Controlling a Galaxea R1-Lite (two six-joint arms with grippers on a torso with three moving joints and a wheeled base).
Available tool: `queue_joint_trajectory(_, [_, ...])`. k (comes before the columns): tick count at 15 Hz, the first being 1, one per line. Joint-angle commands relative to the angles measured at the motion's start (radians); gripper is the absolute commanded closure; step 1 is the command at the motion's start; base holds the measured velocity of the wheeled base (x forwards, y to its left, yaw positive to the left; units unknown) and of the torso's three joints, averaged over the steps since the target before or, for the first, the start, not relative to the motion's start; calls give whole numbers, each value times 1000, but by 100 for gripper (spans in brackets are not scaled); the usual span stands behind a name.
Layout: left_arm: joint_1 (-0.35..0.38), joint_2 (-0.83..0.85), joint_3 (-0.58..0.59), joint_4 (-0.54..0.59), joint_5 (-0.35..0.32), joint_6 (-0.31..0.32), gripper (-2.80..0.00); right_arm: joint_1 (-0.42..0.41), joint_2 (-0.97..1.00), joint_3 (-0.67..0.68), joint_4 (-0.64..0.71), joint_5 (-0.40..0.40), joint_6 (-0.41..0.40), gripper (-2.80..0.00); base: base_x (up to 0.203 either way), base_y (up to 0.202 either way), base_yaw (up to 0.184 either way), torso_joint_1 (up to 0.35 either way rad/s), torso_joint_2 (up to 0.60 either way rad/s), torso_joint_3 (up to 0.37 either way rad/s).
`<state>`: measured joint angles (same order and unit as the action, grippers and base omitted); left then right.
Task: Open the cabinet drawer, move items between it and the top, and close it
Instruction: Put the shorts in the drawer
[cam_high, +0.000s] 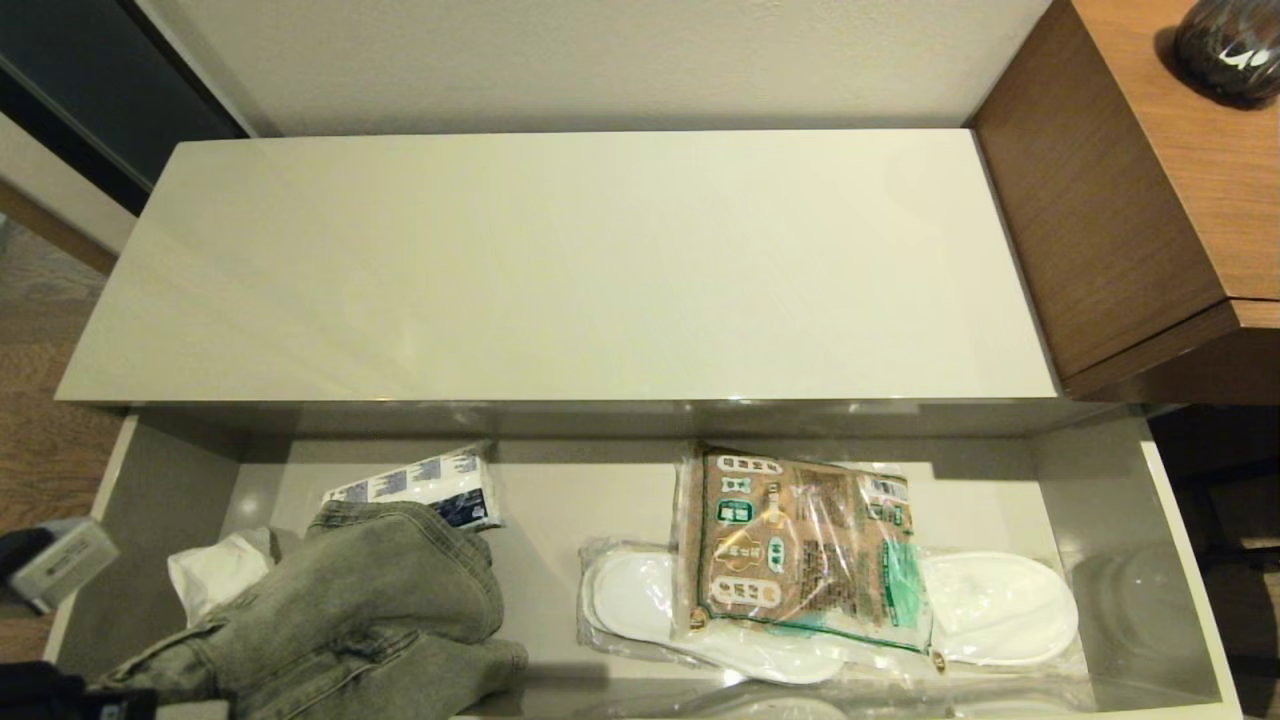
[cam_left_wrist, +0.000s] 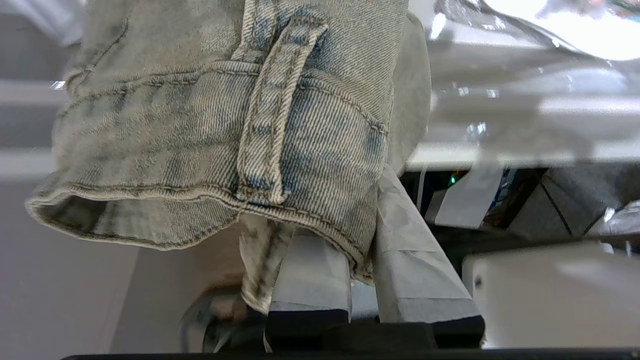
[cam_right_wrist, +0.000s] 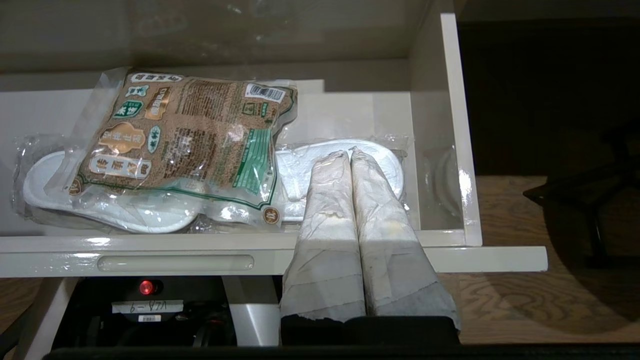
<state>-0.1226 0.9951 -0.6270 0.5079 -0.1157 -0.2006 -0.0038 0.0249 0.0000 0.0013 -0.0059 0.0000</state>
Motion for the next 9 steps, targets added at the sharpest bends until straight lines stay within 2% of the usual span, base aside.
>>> queue_joint_trajectory(1, [-1, 136, 42, -144, 0, -15, 0, -1, 1, 2, 0, 0, 0, 0, 0, 0, 0, 0, 0, 0])
queue_joint_trajectory(3, [-4, 227, 24, -241, 1, -34, 0, -1, 1, 2, 0, 0, 0, 0, 0, 0, 0, 0, 0, 0])
queue_joint_trajectory(6, [-9, 313, -5, -298, 4, -57, 0, -1, 1, 2, 0, 0, 0, 0, 0, 0, 0, 0, 0, 0])
queue_joint_trajectory(9, [-22, 448, -16, -423, 6, -96, 0, 1, 1, 2, 0, 0, 0, 0, 0, 0, 0, 0, 0, 0])
